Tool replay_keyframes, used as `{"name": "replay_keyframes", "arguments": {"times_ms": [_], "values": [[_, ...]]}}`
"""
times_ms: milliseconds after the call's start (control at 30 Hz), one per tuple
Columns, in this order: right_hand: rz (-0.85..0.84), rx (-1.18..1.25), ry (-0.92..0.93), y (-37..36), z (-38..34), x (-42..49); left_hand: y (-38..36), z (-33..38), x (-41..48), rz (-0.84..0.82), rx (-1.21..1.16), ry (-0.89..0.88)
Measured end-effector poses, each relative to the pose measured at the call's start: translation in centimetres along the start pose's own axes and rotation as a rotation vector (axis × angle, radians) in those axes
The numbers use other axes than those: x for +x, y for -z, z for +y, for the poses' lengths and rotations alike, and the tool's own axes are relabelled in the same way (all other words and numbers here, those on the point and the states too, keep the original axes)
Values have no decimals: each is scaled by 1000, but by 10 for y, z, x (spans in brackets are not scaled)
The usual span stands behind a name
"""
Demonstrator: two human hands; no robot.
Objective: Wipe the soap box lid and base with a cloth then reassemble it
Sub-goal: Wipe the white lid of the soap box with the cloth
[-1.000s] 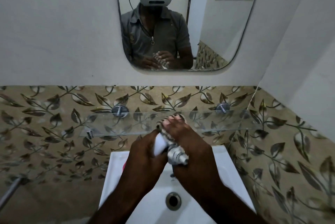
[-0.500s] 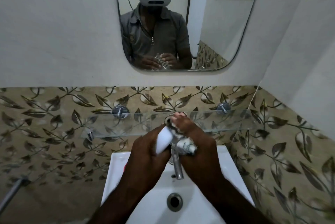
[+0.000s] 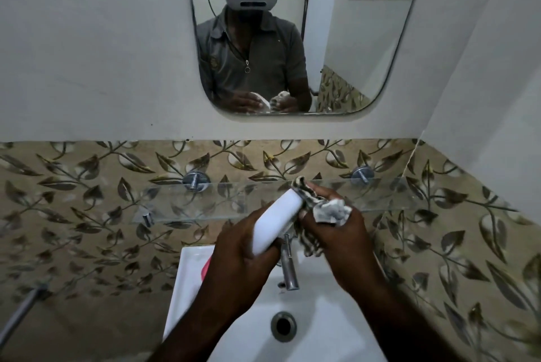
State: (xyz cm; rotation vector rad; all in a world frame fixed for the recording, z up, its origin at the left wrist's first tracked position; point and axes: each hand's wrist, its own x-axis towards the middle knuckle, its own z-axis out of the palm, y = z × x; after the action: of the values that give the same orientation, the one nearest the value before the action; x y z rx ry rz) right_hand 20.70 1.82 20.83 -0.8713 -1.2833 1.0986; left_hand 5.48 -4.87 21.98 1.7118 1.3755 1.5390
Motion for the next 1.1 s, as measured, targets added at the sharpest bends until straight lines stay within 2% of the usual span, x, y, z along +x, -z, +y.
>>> {"name": "replay_keyframes", "arguments": {"times_ms": [67, 167, 267, 367, 433, 500, 600, 667, 767, 833, 900, 1000, 1100], "values": [[-33, 301, -157, 6, -3, 0, 0, -5, -1, 8, -85, 47], [-114, 574, -340, 5, -4, 1, -2, -14, -3, 29, -262, 136], [-200, 675, -441, 1, -1, -4, -7, -23, -7, 37, -387, 224], [-174, 668, -385, 5, 4, -4, -10, -28, -10, 2, -416, 247], [-115, 538, -297, 5, 3, -4, -10, -28, -10, -1, -398, 235], [-2, 305, -163, 5, 1, -4, -8, -29, -8, 8, -340, 209], [148, -78, 128, 3, -6, -9, -7, -30, -6, -39, -224, 168], [41, -350, 423, -4, -12, -16, -8, -29, -7, -90, -159, 156], [-293, -794, 820, -17, -11, -30, -13, -30, -11, -40, -130, 161], [-340, -830, 893, -20, -9, -29, -11, -26, -12, 27, -121, 149], [-276, -672, 770, -17, -4, -21, -8, -21, -10, -12, -132, 111], [-82, -355, 367, -9, -3, -11, -3, -16, -11, -34, -167, 102], [-80, 181, -36, 0, -9, -5, 4, -17, -11, 20, -467, 183]]}}
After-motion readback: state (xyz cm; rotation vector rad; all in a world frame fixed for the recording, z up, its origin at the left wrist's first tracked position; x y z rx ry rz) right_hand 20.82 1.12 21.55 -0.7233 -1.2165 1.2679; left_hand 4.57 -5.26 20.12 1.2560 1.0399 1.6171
